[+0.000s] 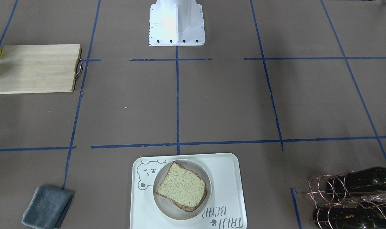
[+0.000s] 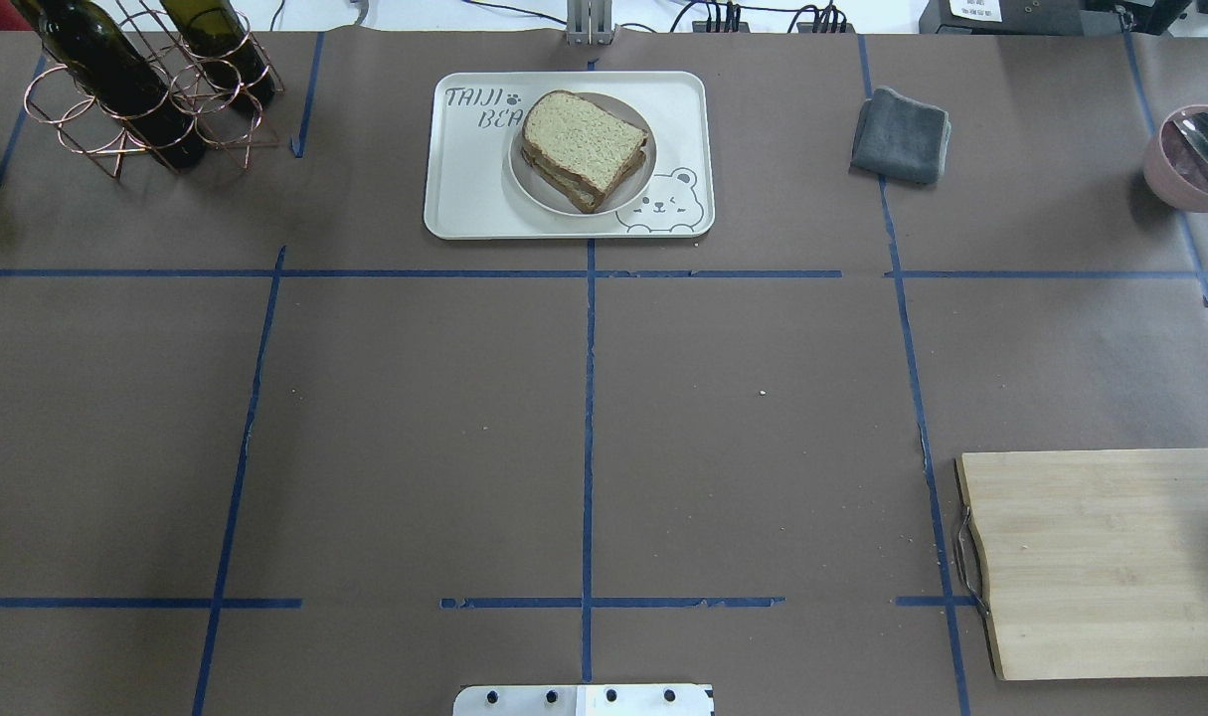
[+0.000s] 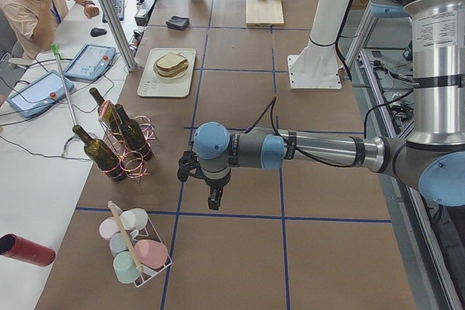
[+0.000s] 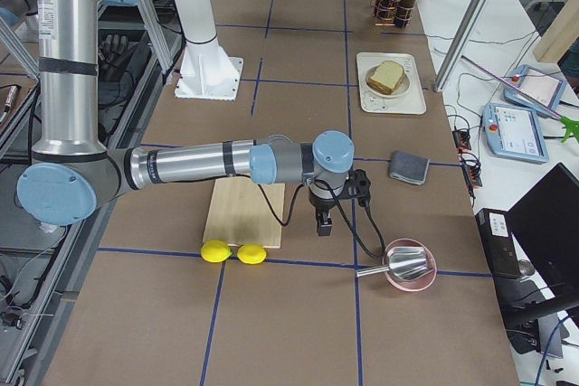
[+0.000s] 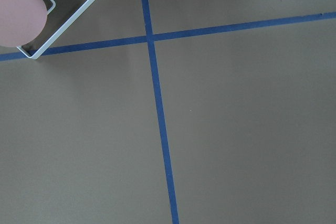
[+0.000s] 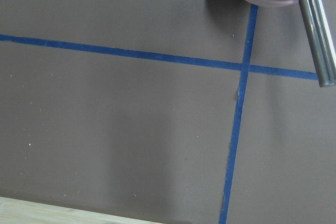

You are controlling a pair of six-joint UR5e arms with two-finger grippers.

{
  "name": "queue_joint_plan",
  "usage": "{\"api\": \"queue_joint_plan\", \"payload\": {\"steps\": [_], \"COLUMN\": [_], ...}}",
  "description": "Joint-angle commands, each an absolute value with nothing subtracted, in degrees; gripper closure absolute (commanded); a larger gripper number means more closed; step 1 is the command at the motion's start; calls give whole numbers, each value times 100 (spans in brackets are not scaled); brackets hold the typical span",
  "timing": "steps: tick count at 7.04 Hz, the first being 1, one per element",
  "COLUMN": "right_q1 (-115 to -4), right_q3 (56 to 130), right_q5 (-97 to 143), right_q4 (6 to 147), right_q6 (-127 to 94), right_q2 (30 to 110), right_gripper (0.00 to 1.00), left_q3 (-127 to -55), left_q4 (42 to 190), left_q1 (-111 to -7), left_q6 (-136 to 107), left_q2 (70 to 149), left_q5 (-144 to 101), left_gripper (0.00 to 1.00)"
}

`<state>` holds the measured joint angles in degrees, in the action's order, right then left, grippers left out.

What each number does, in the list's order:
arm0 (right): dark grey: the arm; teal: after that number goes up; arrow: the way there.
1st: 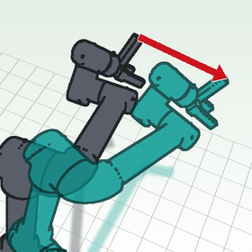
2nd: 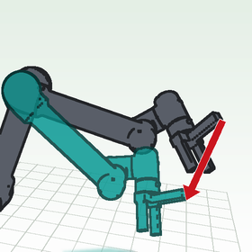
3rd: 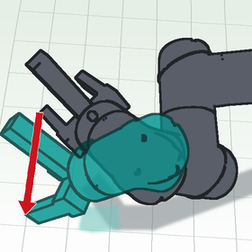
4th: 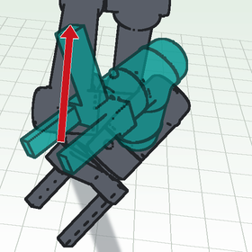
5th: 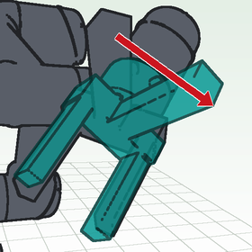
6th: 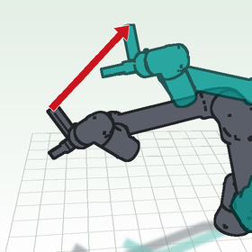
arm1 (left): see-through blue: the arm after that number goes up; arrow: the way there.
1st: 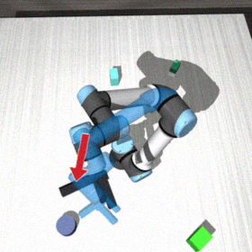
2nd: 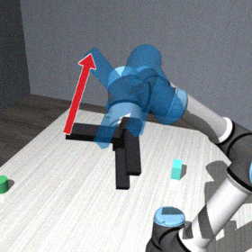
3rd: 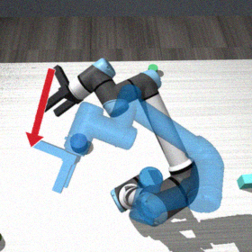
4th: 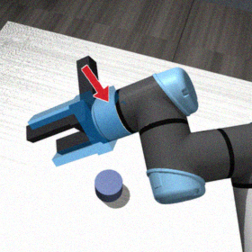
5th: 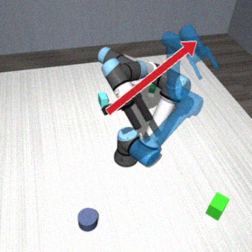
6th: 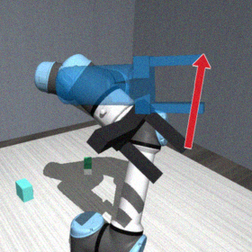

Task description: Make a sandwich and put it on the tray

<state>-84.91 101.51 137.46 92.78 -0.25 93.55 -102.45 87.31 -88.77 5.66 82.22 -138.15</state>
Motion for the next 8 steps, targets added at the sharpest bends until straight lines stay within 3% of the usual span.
{"api": "queue_joint_plan", "payload": {"steps": [1,8], "right_q1": [-8499,-8508], "right_q3": [10142,10055], "right_q5": [13737,13658], "right_q4": [9202,8912], "right_q6": [-44,-809], "right_q2": [9352,9360], "right_gripper": [0,0], "left_q3": [-10257,-10371], "left_q4": [8736,8772], "left_q1": [-8886,-8938], "left_q6": [519,492], "left_q2": [8200,8349], "left_q5": [-13816,-13808], "left_gripper": [0,0]}}
